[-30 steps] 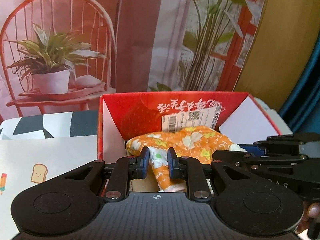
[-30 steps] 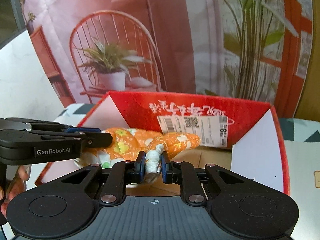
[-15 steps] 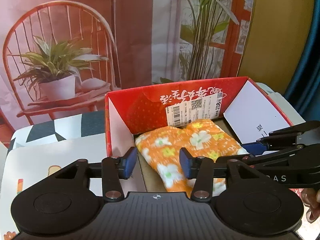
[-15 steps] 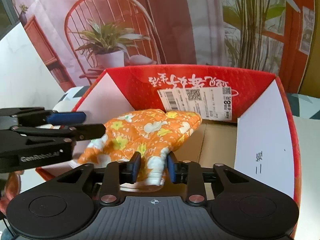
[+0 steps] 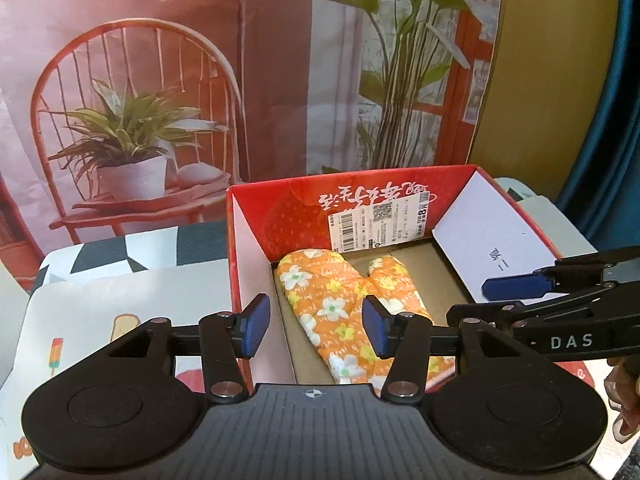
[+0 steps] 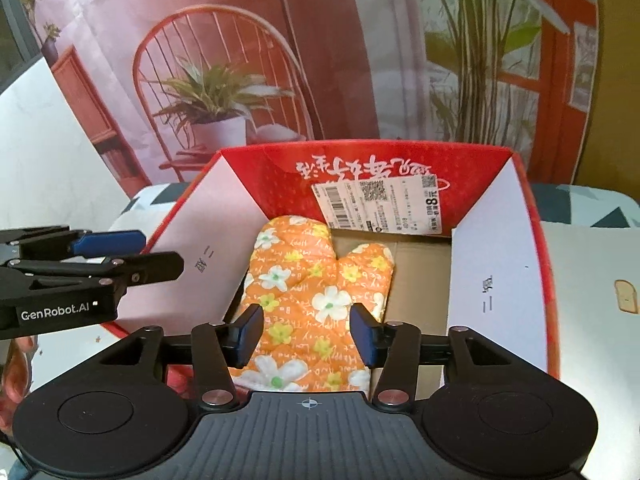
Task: Organize soft objects
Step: 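Open the left tool to drop the oven mitt into the box, then move the left tool to the blue-and-white snack bag and grasp it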
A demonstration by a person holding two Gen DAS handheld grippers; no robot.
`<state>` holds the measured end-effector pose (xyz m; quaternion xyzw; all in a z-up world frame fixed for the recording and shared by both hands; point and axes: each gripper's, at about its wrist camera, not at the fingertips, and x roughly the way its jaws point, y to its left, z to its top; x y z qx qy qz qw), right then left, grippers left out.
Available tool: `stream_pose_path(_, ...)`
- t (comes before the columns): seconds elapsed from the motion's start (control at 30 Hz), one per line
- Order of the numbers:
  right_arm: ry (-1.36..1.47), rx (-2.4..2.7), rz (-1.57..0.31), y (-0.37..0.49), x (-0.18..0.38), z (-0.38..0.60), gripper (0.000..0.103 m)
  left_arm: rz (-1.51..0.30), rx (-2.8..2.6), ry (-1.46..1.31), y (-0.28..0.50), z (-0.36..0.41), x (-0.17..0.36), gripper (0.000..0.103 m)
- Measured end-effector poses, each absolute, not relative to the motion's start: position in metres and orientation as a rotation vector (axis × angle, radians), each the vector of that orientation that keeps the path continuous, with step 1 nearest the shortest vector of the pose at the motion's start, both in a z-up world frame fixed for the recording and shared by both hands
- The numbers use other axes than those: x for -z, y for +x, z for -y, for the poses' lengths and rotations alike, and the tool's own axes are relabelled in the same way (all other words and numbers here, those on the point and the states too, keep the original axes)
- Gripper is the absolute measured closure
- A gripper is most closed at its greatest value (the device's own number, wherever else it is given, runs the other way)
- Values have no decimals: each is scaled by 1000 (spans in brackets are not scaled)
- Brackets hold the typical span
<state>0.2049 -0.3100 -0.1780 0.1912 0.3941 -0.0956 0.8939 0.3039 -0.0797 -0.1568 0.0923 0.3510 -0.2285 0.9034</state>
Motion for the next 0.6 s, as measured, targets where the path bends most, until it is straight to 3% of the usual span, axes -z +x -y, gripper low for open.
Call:
stream_pose_path(0.2,328,240,-760,180,163,295,31,-689,456,196,279,71,149,34)
stream_pose_path(0.3,299,259,-728,165,156,287,15,-678,446,182,264,64,145,20)
stream_pose_path(0.37,288,264,-705,154,152,281,11,-669,438,169,255,59,144,9)
stream_pose_path(0.47,280,276,-681,139,147,275,1,-663,428,168,242,55,143,6)
stream_pose_path(0.6,279,294,-659,123,145,268,0,-658,415,162,225,49,144,5)
